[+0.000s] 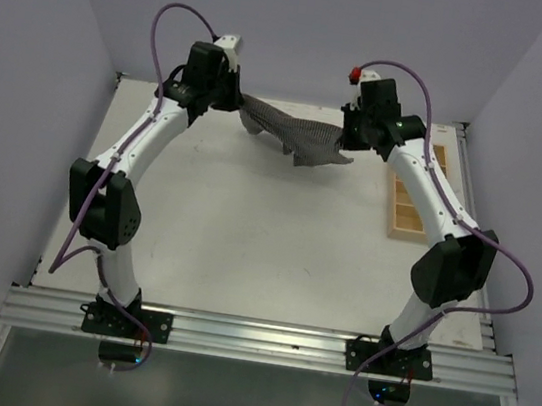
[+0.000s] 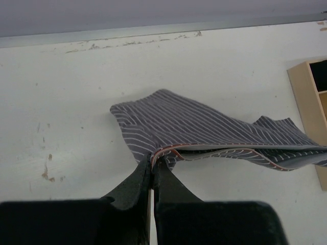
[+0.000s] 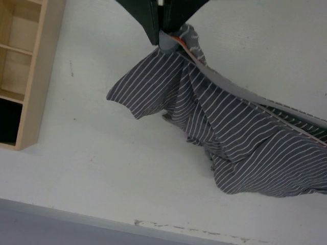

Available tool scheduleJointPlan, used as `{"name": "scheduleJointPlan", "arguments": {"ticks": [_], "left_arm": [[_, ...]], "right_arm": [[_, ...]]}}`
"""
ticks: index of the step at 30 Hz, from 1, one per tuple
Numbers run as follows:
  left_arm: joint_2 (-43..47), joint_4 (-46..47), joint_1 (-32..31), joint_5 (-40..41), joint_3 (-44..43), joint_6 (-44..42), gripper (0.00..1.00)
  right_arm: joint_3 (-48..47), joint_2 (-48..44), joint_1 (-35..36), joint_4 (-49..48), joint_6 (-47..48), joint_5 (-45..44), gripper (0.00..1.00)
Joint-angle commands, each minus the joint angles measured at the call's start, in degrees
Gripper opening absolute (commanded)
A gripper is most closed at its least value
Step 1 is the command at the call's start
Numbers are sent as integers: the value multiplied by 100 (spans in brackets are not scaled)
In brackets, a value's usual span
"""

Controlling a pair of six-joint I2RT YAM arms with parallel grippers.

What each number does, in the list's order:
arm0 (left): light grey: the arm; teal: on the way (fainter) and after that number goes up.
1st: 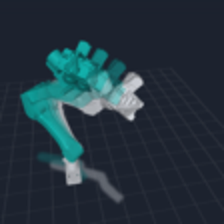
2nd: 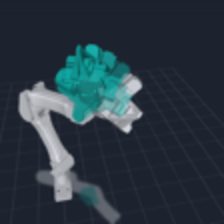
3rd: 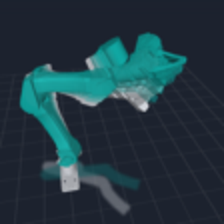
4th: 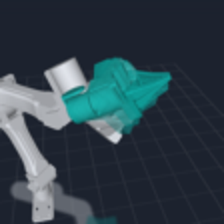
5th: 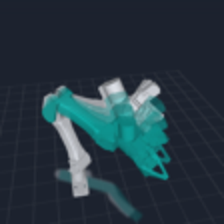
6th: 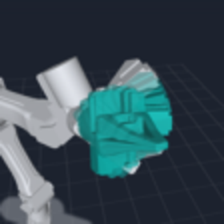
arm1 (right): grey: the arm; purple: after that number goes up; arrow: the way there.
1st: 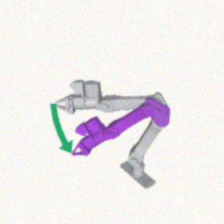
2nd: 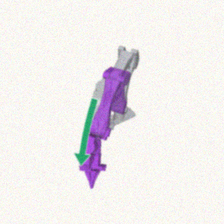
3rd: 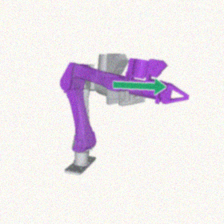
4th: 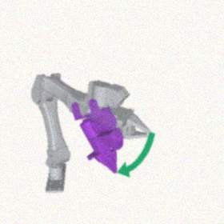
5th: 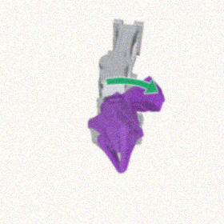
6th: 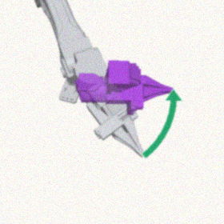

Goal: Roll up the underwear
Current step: Flatten the underwear

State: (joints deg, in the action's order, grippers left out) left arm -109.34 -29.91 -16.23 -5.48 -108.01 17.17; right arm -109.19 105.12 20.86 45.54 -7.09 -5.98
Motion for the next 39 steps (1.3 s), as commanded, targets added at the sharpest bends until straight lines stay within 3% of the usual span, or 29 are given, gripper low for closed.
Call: {"name": "scheduleJointPlan", "arguments": {"ticks": [1,7,11,14,15,20,23,30,34,39], "left_arm": [[842,678,58,135,1300,-47,0],[2152,1804,58,-85,4597,111,0],[2697,2103,50,-174,5912,313,2],[3022,2060,58,-7,6423,331,14],[3119,1946,50,55,6485,331,27],[3804,1735,58,406,6451,375,34],[3815,1944,58,137,6222,506,45],[2314,2174,50,-788,5537,358,45],[1382,1515,50,-419,4667,7,45],[880,1172,50,-419,4218,-143,48]], "right_arm": [[1185,-867,172,-255,165,500,0],[4131,-1749,470,-1283,-431,853,2],[5090,-2083,795,-1618,-731,1142,27],[5416,-2460,972,-1689,-925,1371,39],[5460,-2644,972,-1602,-969,1371,42],[5338,-3137,972,-1363,-1258,1406,49],[5504,-3218,972,-1697,-1461,1538,51],[4997,-1962,964,-1646,-1461,968,49],[4091,-1039,964,-680,-1838,-138,48],[3861,-879,964,-292,-2024,-394,49]]}}
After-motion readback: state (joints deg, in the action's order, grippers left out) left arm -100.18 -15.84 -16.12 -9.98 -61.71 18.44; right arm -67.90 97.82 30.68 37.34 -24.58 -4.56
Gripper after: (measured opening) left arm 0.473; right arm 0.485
